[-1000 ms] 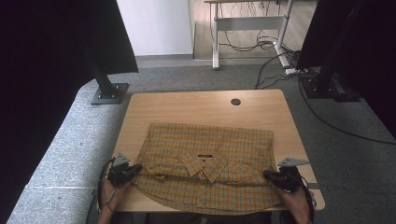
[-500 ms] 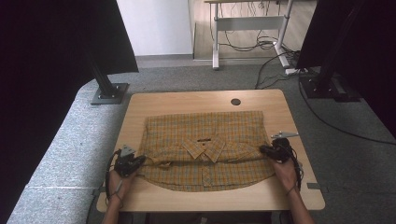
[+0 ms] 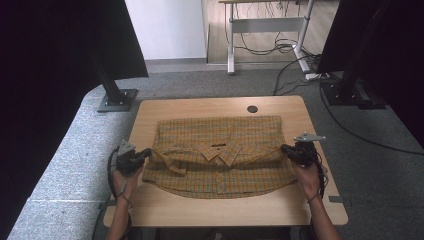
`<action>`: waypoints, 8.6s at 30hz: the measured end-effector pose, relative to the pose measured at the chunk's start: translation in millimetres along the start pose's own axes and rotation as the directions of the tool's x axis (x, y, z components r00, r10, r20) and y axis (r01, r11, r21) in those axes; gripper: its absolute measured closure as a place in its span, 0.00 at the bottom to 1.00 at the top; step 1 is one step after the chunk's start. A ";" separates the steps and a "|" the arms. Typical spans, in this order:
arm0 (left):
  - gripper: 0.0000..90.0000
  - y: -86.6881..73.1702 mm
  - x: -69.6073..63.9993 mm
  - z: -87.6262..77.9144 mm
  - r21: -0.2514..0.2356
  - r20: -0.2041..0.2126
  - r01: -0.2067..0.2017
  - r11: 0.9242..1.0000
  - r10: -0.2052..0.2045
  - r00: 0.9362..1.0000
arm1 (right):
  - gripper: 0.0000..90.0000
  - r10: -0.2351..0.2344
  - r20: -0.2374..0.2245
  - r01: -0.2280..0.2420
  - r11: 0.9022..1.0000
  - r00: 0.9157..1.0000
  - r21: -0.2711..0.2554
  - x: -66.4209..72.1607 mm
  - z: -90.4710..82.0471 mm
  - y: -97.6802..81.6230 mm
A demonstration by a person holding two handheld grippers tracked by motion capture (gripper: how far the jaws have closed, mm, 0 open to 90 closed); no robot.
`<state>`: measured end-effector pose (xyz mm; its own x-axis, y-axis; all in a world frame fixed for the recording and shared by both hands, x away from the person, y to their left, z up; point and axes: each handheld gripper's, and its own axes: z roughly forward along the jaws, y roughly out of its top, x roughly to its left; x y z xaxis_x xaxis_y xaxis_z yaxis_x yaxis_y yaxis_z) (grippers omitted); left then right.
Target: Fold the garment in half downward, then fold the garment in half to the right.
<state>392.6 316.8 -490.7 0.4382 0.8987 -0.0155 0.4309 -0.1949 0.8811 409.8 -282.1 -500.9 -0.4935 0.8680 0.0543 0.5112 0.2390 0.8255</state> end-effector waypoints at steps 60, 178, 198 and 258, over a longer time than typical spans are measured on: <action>0.45 -36.7 -34.4 36.5 0.297 0.128 -0.134 0.945 0.100 0.987 | 0.28 0.021 -0.072 -0.011 0.990 0.997 0.142 52.7 -23.3 -85.5; 0.17 -72.0 3.0 -2.5 0.244 -0.084 0.032 0.969 -0.012 0.996 | 0.09 0.006 0.069 -0.015 0.990 0.998 0.141 -3.7 -37.5 -100.0; 0.08 -70.0 -0.4 0.1 0.268 -0.055 0.013 0.963 0.002 0.998 | 0.08 0.003 0.068 -0.013 0.989 0.998 0.145 -3.9 -35.9 -99.2; 0.12 3.0 42.4 128.0 0.253 -0.145 0.111 0.961 -0.075 0.987 | 0.08 0.004 0.073 -0.015 0.989 0.997 0.145 -3.6 -33.3 -97.4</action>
<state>513.5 304.0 -549.2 0.2855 0.9583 -0.0131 0.6619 -0.1873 0.7258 338.4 -323.1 -562.8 -0.4385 0.8986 0.0167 0.6150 0.2864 0.7347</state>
